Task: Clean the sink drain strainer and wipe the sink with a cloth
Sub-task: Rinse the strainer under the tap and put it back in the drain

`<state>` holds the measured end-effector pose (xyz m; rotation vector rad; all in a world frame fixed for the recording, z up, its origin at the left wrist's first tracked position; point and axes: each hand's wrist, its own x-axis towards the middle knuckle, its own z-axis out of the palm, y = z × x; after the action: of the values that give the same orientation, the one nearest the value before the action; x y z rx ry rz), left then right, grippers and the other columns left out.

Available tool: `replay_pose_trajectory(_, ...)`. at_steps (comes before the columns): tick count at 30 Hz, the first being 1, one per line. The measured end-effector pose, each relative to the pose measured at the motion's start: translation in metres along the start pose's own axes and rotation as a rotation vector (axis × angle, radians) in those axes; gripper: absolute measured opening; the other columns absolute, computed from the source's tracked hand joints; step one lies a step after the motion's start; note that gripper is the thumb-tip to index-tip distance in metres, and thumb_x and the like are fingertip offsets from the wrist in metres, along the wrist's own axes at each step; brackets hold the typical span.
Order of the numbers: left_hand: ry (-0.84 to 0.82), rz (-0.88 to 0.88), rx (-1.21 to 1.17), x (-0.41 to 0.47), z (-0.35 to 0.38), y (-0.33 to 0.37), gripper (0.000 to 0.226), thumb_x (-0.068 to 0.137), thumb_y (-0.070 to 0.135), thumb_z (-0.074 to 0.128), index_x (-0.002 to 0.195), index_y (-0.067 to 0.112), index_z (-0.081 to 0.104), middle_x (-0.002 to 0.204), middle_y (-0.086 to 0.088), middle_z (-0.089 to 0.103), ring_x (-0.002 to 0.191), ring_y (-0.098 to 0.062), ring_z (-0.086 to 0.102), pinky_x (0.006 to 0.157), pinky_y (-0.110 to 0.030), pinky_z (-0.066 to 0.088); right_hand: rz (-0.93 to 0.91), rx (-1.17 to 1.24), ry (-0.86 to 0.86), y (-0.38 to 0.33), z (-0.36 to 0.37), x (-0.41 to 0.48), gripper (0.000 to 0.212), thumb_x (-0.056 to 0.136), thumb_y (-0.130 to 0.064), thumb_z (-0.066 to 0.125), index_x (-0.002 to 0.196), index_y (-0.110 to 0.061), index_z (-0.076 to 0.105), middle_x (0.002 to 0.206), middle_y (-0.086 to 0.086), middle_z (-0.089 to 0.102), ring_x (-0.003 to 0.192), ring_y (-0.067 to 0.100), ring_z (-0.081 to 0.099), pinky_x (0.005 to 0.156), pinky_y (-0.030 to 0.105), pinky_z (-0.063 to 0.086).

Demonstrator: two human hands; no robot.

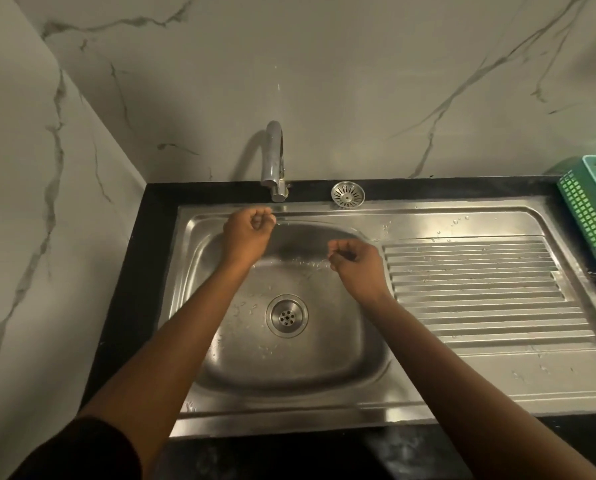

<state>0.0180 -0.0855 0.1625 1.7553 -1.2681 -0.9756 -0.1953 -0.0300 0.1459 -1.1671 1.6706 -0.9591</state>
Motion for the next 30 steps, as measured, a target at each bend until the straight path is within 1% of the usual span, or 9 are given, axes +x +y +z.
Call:
replay_pose_trajectory(3,0.005,0.004,0.009,0.028,0.004,0.011,0.033,0.096,0.026,0.074,0.125,0.010,0.072,0.117,-0.009,0.078,0.106,-0.024,0.074,0.100,-0.045,0.060,-0.039,-0.071,0.007,-0.008,-0.002,0.019,0.017,0.095,-0.011,0.069,0.109,-0.017,0.077,0.096,-0.007,0.077,0.083,0.002,0.070,0.067,0.004,0.049)
replay_pose_trajectory(5,0.014,0.015,0.007,0.042,0.009,0.016,0.030,0.093,0.032,0.076,0.114,0.009,0.076,0.110,-0.007,0.079,0.100,-0.021,0.075,0.093,-0.043,0.062,-0.042,-0.079,0.002,-0.012,-0.002,0.031,0.017,0.095,-0.009,0.068,0.108,-0.015,0.077,0.096,-0.005,0.077,0.082,0.002,0.069,0.062,0.002,0.045)
replay_pose_trajectory(9,0.039,-0.019,-0.032,0.064,0.019,0.021,0.032,0.085,0.046,0.080,0.093,0.015,0.074,0.091,-0.007,0.079,0.085,-0.027,0.078,0.080,-0.045,0.066,-0.034,-0.061,0.011,-0.016,0.001,0.047,0.017,0.095,-0.007,0.068,0.108,-0.013,0.077,0.100,-0.001,0.078,0.089,0.009,0.071,0.068,0.005,0.048)
replay_pose_trajectory(14,0.120,-0.009,-0.049,0.078,0.021,0.018,0.034,0.074,0.045,0.080,0.069,0.032,0.049,0.086,-0.024,0.078,0.078,-0.043,0.078,0.073,-0.060,0.065,-0.019,-0.046,0.028,-0.012,0.005,0.058,0.019,0.095,-0.008,0.070,0.113,-0.012,0.077,0.103,0.001,0.078,0.091,0.011,0.071,0.079,0.016,0.052)
replay_pose_trajectory(17,0.126,0.018,-0.028,0.082,0.020,0.008,0.031,0.082,0.033,0.078,0.061,0.030,0.056,0.069,-0.009,0.075,0.069,-0.035,0.078,0.069,-0.059,0.065,-0.014,-0.058,0.038,-0.007,0.005,0.063,0.020,0.095,-0.009,0.070,0.113,-0.011,0.077,0.104,0.001,0.078,0.092,0.011,0.071,0.081,0.018,0.053)
replay_pose_trajectory(19,0.106,0.007,-0.041,0.086,0.018,0.002,0.032,0.087,0.027,0.079,0.062,0.030,0.060,0.071,-0.006,0.075,0.073,-0.036,0.079,0.072,-0.058,0.066,-0.001,-0.050,0.040,-0.003,0.006,0.066,0.019,0.095,-0.009,0.070,0.112,-0.011,0.077,0.101,0.001,0.078,0.089,0.011,0.071,0.075,0.014,0.052)
replay_pose_trajectory(22,0.050,-0.022,-0.064,0.091,0.014,-0.002,0.027,0.092,0.024,0.078,0.067,0.027,0.067,0.084,-0.017,0.079,0.082,-0.041,0.079,0.079,-0.058,0.065,0.062,0.024,0.073,0.002,0.007,0.075,0.011,0.094,-0.010,0.073,0.103,-0.014,0.077,0.087,0.001,0.077,0.076,0.013,0.071,0.061,0.009,0.050)
replay_pose_trajectory(26,0.004,-0.004,-0.095,0.090,0.009,-0.005,0.028,0.093,0.025,0.079,0.067,0.032,0.069,0.068,0.013,0.078,0.070,-0.008,0.079,0.078,-0.046,0.068,0.217,0.191,0.177,0.009,0.009,0.094,0.007,0.090,-0.014,0.080,0.085,-0.018,0.077,0.071,-0.002,0.077,0.070,0.016,0.073,0.070,0.027,0.064)
replay_pose_trajectory(30,0.005,0.007,-0.049,0.084,0.002,-0.008,0.017,0.088,0.027,0.083,0.074,0.030,0.073,0.078,-0.001,0.078,0.085,-0.029,0.080,0.085,-0.049,0.066,0.380,0.281,0.263,0.012,0.008,0.122,0.019,0.086,-0.023,0.086,0.099,-0.014,0.076,0.093,0.009,0.079,0.079,0.021,0.078,0.077,0.035,0.067)
